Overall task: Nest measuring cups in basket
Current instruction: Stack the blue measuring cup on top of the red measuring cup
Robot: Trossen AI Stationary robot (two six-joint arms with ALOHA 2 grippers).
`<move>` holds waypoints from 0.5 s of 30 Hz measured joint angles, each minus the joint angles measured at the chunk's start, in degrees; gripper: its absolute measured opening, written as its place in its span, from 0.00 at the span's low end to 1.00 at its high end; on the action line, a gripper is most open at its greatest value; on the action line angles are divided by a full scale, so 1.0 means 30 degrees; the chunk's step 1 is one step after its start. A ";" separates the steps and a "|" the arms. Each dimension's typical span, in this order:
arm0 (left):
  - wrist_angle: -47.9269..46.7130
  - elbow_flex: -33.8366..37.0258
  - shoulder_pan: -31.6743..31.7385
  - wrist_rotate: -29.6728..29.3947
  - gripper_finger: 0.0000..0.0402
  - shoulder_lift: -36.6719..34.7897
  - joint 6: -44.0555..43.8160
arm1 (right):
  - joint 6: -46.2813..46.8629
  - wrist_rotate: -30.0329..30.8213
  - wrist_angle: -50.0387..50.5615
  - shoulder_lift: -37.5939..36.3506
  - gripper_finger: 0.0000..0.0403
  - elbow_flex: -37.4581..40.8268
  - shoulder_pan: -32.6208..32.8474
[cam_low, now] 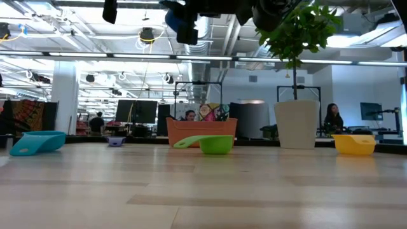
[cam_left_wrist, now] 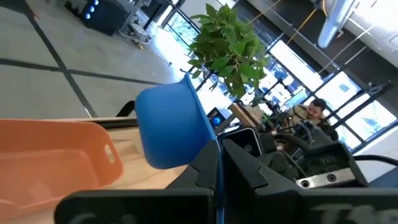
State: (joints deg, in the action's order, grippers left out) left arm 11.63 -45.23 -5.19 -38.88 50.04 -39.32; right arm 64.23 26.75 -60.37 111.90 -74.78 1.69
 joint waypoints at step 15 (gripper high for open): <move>-0.4999 0.0007 -0.0001 0.2057 0.15 -0.3612 0.1811 | -0.0510 -0.8561 0.4225 0.0022 0.02 0.0012 0.0140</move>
State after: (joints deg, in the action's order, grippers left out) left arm -3.37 -45.21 -5.19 -32.71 39.20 -33.89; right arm 62.70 1.07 -47.70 111.96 -74.74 2.11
